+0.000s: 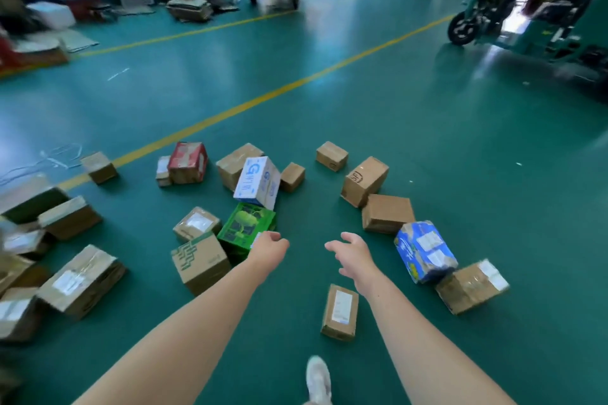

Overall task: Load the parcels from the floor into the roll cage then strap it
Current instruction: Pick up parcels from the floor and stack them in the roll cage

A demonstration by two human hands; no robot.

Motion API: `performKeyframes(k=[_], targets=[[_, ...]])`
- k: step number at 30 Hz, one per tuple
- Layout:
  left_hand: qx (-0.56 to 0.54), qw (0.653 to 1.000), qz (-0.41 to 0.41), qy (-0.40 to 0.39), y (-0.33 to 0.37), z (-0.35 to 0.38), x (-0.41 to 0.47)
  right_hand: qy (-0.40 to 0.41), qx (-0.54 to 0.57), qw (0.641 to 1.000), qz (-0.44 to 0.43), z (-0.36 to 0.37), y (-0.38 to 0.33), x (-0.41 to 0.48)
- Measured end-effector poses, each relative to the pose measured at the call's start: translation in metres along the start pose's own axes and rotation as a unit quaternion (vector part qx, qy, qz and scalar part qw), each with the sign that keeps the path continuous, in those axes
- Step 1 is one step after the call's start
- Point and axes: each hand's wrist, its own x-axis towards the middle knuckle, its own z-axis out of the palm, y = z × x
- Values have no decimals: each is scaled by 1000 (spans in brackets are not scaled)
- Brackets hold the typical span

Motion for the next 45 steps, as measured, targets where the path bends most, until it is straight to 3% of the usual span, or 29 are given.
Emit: performKeyframes(k=[16, 24, 35, 40, 45], targets=[[-139, 971, -120, 154, 41, -64, 133, -161, -155, 974, -34, 76, -139, 186], [-196, 951, -178, 158, 33, -92, 202, -216, -232, 948, -13, 142, -171, 247], [-208, 941, -224, 145, 47, -157, 342, -225, -312, 923, -1, 222, -247, 373], [-227, 924, -260, 166, 38, -160, 374, -245, -360, 900, -9, 234, -259, 407], [-257, 891, -311, 207, 30, -147, 397, -291, -434, 853, -17, 251, -263, 454]])
